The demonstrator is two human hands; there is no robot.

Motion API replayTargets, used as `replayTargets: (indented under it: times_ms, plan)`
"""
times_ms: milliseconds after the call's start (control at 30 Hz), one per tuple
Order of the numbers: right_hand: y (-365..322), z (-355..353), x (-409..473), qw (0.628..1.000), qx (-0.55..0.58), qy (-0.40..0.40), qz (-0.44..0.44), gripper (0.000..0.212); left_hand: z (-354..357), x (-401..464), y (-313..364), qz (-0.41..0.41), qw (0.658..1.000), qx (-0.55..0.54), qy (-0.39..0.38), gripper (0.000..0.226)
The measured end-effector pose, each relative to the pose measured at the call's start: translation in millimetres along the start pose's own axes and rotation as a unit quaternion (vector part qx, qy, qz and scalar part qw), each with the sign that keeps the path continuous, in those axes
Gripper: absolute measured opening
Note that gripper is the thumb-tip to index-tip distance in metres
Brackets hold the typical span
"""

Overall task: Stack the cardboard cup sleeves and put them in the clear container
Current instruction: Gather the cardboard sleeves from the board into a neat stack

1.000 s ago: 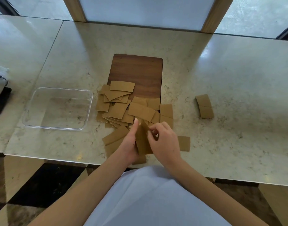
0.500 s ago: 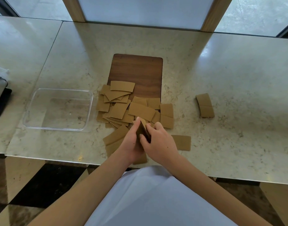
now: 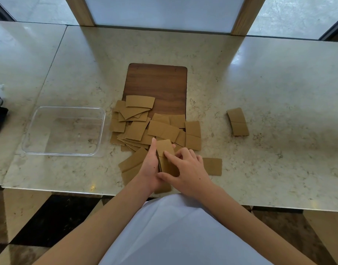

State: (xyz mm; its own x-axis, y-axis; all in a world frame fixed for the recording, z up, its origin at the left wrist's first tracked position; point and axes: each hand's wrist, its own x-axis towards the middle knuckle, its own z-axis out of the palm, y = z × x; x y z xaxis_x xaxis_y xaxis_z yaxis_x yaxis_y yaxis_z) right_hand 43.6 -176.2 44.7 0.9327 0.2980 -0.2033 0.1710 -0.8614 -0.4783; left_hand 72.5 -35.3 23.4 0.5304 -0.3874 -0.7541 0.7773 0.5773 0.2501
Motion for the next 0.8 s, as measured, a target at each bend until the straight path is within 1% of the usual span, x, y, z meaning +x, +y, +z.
replayTargets:
  times_ms: [67,133,200,233,267,300,367,433,467,533,667,733,800]
  plan:
    - [0,-2,-1,1.0,0.017,-0.006,-0.013,0.08,0,0,-1,-0.004,1.0,0.007,-0.005,0.071]
    - [8,-4,-2,0.994,0.11,-0.022,-0.02,0.07,-1,1,-2,-0.002,1.0,0.025,0.008,0.065]
    - [26,-7,1,0.979,0.201,-0.006,0.024,0.054,-2,1,-3,-0.002,0.999,0.039,0.022,0.068]
    - [41,-8,4,0.976,0.207,0.015,0.062,0.045,-2,1,-4,-0.003,0.999,0.039,0.027,0.071]
    - [57,-7,5,0.978,0.177,0.026,0.104,0.038,-4,-1,-5,-0.003,0.999,0.034,0.027,0.071]
    - [73,-6,6,0.981,0.127,0.021,0.147,0.036,-5,-2,-7,0.002,0.999,0.031,0.018,0.065]
    - [100,-1,4,0.979,0.032,-0.027,0.201,0.041,-7,-5,-9,0.016,0.999,0.029,-0.005,0.051]
    - [114,6,3,0.979,-0.03,-0.075,0.19,0.048,-9,-7,-8,0.03,0.999,0.027,-0.009,0.049]
    - [118,8,4,0.979,-0.046,-0.081,0.18,0.05,-11,-7,-7,0.037,0.999,0.024,-0.006,0.048]
    - [123,10,6,0.98,-0.058,-0.069,0.18,0.054,-15,-8,-5,0.044,0.999,0.014,0.002,0.046]
    - [125,12,9,0.976,-0.074,-0.057,0.195,0.045,-28,-11,-6,0.035,0.999,0.004,0.015,0.046]
    - [125,12,8,0.971,-0.049,-0.073,0.221,0.044,-34,-11,-7,0.027,0.999,-0.002,0.022,0.049]
    - [123,8,7,0.962,0.016,-0.104,0.254,0.044,-39,-10,-7,0.023,0.999,-0.006,0.028,0.05]
